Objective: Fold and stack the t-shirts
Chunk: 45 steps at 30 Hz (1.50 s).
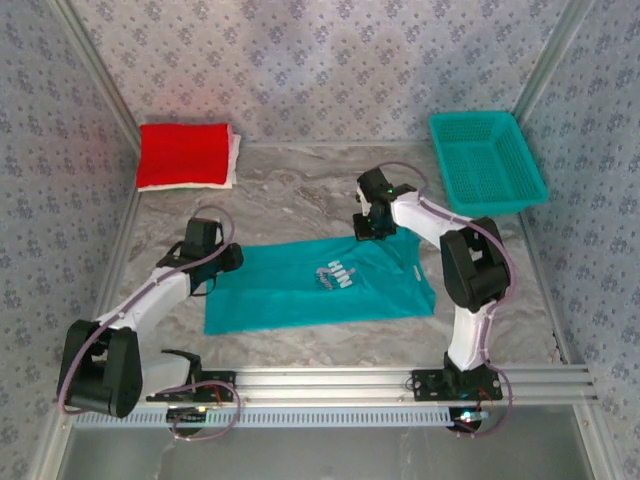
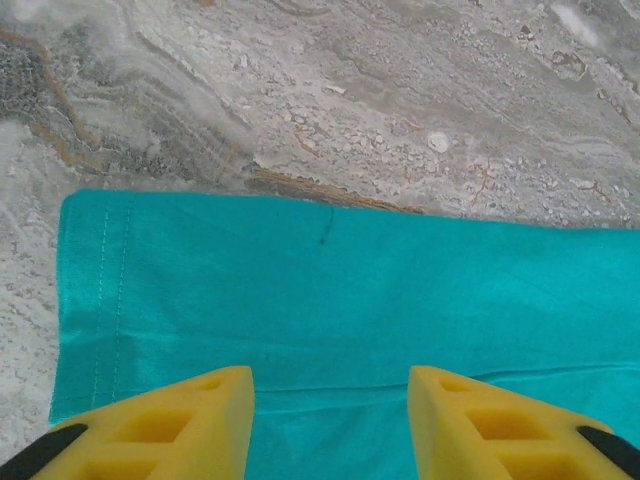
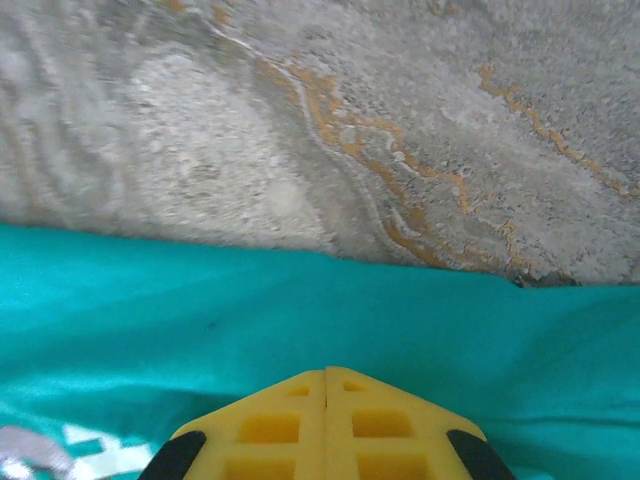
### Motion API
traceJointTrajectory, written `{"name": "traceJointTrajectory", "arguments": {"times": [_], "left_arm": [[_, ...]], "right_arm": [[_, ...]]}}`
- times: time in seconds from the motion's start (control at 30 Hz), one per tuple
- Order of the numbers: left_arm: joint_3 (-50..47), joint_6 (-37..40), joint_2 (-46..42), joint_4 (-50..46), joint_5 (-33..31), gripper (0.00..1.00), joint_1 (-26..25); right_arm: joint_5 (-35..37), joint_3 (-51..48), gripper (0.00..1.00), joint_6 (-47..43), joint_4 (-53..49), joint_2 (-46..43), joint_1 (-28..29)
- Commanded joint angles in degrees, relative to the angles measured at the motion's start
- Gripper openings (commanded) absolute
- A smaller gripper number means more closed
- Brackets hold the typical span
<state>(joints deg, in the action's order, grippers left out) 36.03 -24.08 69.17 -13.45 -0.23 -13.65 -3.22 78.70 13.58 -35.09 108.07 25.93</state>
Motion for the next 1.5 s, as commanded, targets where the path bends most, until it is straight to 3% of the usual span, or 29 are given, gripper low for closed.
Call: {"name": "traceJointTrajectory", "arguments": {"times": [0.0,0.5,0.67,0.8,1.0,1.1,1.23,1.47], "left_arm": [[-0.3,-0.5,0.8,0.5,-1.4,0.45,0.5],[-2.1,0.3,3.0,1.7,-1.4,0.45,2.4],[-1.6,0.2,5.1,2.3,-0.6,0.45,2.6],[-0.2,0.3,5.9,2.2,0.2,0.45,2.6],[3.9,1.0,6.1,0.7,0.8,0.45,2.7],[6.6,1.8,7.3,0.2,1.4,0.46,2.7],[11.7,2.9,12.6,-1.0,3.8,0.45,2.7],[16.9,0.7,22.5,-2.5,7.3,0.43,4.0]], "right_arm": [[3.4,-1.0,0.00,1.5,-3.2,-5.1,1.7],[15.7,-9.9,0.02,11.9,-10.9,-15.0,14.4],[12.6,-15.3,0.15,14.6,-9.6,-15.5,20.5],[6.2,-17.6,0.18,16.2,-7.8,-17.0,22.3],[2.0,-19.0,0.28,15.8,-4.3,-24.0,15.7],[1.6,-19.1,0.33,16.2,-2.2,-24.6,8.6],[1.5,-17.5,0.32,15.5,0.4,-19.4,-0.7],[3.6,-7.4,0.30,14.1,1.4,-6.1,-6.6]]}}
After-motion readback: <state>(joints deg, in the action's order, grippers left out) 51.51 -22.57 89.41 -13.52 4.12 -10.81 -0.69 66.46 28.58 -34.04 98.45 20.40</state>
